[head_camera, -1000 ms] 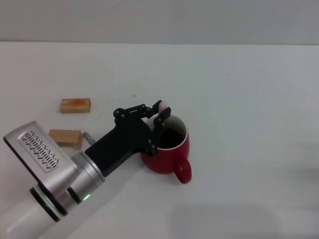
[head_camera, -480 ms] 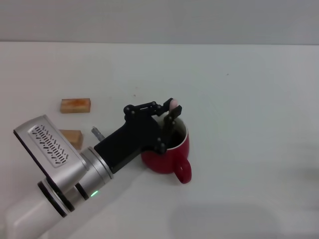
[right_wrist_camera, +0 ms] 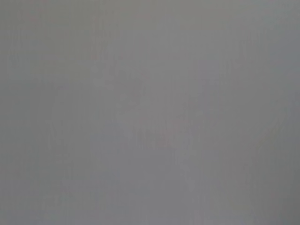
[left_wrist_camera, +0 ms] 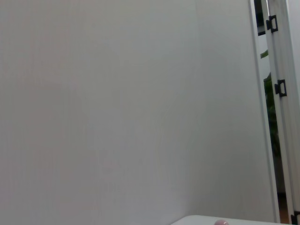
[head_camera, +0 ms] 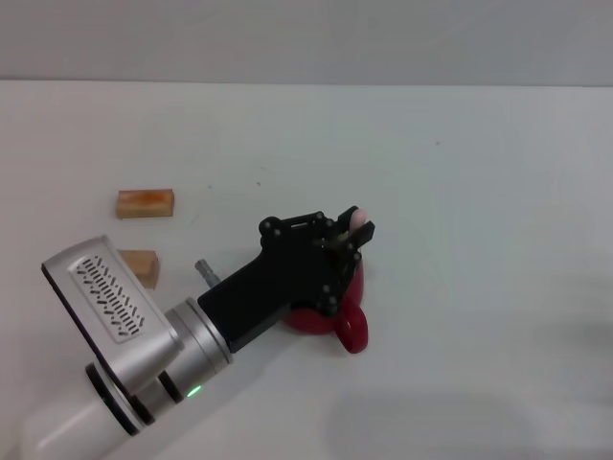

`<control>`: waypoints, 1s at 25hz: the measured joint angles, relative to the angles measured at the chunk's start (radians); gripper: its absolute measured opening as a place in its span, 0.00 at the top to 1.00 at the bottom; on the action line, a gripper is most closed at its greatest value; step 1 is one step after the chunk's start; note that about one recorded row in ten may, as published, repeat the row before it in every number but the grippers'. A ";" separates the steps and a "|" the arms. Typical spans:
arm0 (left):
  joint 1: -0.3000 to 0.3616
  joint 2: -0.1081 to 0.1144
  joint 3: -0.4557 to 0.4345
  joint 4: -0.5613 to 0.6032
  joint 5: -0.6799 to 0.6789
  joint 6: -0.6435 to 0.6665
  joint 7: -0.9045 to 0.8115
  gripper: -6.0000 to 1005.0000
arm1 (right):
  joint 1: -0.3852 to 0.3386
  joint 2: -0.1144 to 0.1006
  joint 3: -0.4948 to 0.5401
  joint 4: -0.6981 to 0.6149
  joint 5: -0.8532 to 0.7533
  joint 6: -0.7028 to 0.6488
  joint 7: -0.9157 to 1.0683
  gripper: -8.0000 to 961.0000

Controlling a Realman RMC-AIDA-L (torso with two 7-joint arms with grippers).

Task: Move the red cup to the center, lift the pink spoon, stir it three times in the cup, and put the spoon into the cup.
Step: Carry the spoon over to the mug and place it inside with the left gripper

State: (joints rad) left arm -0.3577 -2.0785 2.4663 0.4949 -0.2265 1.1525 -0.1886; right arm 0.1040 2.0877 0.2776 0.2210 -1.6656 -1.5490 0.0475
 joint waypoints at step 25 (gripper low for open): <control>0.055 0.008 -0.102 -0.014 -0.003 0.000 0.048 0.86 | -0.001 -0.001 0.000 0.000 0.000 0.001 0.000 0.23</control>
State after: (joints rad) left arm -0.3028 -2.0709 2.3641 0.4809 -0.2300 1.1521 -0.1411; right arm 0.1028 2.0868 0.2776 0.2208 -1.6660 -1.5484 0.0475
